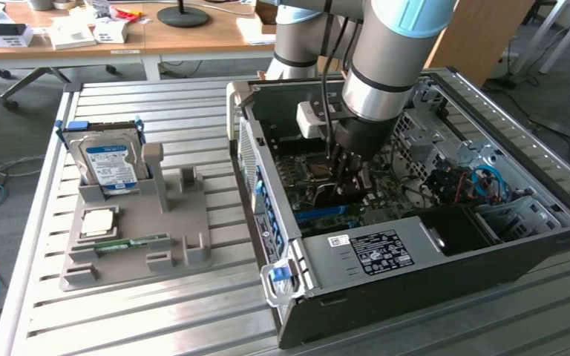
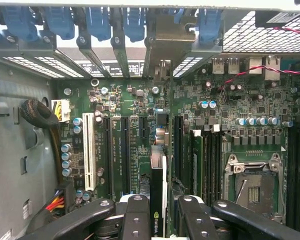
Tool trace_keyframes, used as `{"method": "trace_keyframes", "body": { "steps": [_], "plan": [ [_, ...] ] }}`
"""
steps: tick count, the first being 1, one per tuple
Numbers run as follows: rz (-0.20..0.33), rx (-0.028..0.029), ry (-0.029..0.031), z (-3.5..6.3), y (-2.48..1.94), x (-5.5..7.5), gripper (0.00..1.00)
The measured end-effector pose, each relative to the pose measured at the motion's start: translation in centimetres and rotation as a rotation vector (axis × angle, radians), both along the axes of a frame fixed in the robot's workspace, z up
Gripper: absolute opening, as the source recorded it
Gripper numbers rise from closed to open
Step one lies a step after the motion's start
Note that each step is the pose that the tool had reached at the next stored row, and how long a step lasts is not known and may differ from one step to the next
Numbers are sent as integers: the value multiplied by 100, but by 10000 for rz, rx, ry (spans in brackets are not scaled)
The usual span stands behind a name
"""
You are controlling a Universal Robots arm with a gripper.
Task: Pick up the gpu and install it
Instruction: 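Insert the gpu into the slot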
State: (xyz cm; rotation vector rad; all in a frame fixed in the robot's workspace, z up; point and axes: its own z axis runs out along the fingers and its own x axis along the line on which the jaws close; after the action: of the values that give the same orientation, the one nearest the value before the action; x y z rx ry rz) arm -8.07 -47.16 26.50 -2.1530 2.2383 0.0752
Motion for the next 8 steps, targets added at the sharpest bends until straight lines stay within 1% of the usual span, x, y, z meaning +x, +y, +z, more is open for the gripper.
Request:
{"method": "trace_keyframes", "body": {
  "steps": [3, 8],
  "plan": [
    [-1, -1, 0, 0, 0, -1, 26],
    [-1, 1, -1, -29, 0, 0, 26]
  ]
}}
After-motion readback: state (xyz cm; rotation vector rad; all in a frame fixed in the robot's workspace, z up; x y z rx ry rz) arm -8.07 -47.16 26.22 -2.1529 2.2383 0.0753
